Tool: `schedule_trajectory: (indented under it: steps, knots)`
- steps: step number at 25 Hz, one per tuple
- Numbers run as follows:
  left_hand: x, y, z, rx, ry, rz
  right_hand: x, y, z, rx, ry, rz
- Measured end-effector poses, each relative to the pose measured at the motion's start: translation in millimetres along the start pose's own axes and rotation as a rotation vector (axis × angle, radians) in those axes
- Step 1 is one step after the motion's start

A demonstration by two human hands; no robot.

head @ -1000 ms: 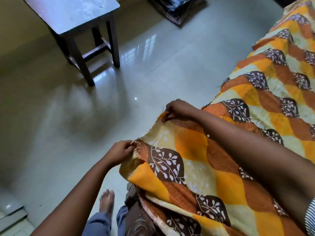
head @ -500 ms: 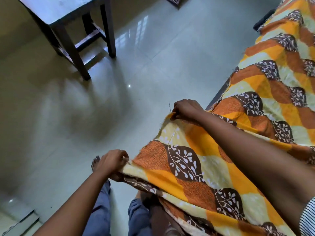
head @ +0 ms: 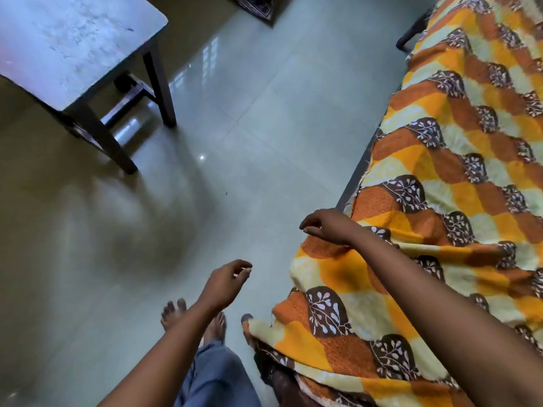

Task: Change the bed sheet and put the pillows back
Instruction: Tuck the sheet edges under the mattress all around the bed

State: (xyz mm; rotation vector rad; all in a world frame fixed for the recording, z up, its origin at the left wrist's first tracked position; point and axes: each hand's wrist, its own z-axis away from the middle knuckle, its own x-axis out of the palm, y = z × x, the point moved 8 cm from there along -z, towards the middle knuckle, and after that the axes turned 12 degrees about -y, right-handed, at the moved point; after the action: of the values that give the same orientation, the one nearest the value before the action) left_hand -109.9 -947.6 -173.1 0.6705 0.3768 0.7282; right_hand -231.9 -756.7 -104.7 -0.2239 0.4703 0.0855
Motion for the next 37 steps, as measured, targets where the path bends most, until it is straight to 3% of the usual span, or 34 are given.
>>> schedule_trajectory:
  steps: [8,10,13,15,17,22,25,27,31,34,37]
  knots:
    - [-9,116,-94,0.052,-0.105,0.038,-64,141,-8,0.195,-0.08,0.13]
    - [-15,146,-132,0.044,-0.102,0.039,-76,170,-42,0.196,-0.22,0.245]
    - [-12,182,-188,-0.001,-0.127,0.044,-75,200,-87,0.198,-0.58,0.451]
    - [-3,196,-207,-0.044,-0.187,0.044,-73,203,-99,0.139,-0.704,0.577]
    - [12,201,-230,-0.081,-0.232,0.125,-85,201,-113,0.023,-0.651,0.564]
    - [51,217,-244,-0.135,-0.363,0.374,-149,185,-138,-0.163,-0.22,0.233]
    - [35,222,-250,-0.15,-0.087,0.312,-181,179,-144,-0.179,-0.075,0.226]
    - [8,225,-247,-0.141,0.067,0.173,-195,176,-146,-0.173,-0.022,0.22]
    - [-32,218,-242,-0.089,0.159,0.025,-213,156,-158,-0.194,0.036,0.21]
    - [-48,195,-244,-0.1,0.228,0.041,-217,135,-169,-0.217,0.072,0.21]
    - [-48,186,-254,-0.158,0.123,0.052,-203,137,-173,-0.182,0.02,0.177]
